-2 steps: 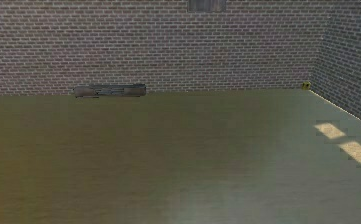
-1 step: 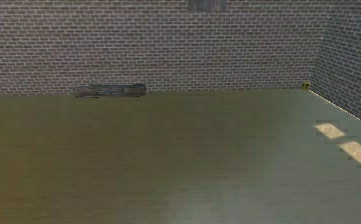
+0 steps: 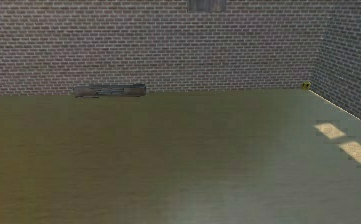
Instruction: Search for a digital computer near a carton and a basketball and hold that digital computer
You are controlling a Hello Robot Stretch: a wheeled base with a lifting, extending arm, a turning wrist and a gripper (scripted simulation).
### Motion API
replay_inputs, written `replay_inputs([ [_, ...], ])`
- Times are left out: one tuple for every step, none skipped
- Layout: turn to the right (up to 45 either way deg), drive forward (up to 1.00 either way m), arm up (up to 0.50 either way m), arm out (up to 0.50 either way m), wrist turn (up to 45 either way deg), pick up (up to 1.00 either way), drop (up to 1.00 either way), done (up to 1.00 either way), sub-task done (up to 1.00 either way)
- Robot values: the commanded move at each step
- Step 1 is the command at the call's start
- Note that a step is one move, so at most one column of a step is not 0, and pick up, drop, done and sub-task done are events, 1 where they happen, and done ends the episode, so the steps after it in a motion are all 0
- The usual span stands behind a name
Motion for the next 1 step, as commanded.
replay_inputs([
  [0.0,0.00,0.00,0.00,45.0,0.00,0.00,0.00,0.00],
])
